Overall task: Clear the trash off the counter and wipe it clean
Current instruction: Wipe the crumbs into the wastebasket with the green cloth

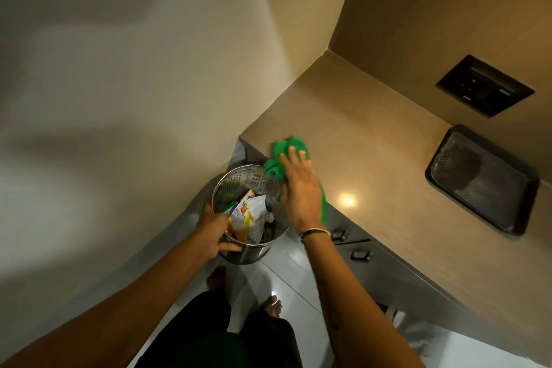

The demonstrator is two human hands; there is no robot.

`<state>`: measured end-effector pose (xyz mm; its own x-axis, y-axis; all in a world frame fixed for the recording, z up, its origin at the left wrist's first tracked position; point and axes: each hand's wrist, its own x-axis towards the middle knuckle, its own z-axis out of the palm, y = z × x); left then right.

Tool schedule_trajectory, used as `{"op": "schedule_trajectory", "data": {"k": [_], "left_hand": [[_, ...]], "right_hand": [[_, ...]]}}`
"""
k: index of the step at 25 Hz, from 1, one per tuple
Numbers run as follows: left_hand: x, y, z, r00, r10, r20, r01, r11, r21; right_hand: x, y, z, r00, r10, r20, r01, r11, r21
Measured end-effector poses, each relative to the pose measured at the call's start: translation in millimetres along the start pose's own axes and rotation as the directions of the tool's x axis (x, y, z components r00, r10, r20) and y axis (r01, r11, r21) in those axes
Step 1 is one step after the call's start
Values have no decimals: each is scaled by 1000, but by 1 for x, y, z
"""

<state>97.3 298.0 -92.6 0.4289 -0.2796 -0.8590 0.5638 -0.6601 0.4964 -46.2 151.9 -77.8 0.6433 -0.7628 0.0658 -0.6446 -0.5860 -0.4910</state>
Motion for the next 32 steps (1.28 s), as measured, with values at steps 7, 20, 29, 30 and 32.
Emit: {"op": "schedule_trajectory", "data": {"k": [7,20,29,30,32], "left_hand": [[2,-6,-4,998,61,23,-61,998,-35],[193,-204,-5,988,-142,-61,134,983,-122],[402,-310,28,989,-149,-23,145,983,-111],[416,-309,30,990,-141,-21,138,984,-114],[445,-305,35,994,-104,-20,102,992,-75]], "right_hand": [[-35,-29,50,947,-285,149,269,956,119],[-127,81,259,931,2,365,-55,989,134],[-132,232,463,882,-26,471,11,999,34],[-123,239,475,892,-28,451,16,999,32],[-106,249,497,908,-54,415,53,998,14]]}}
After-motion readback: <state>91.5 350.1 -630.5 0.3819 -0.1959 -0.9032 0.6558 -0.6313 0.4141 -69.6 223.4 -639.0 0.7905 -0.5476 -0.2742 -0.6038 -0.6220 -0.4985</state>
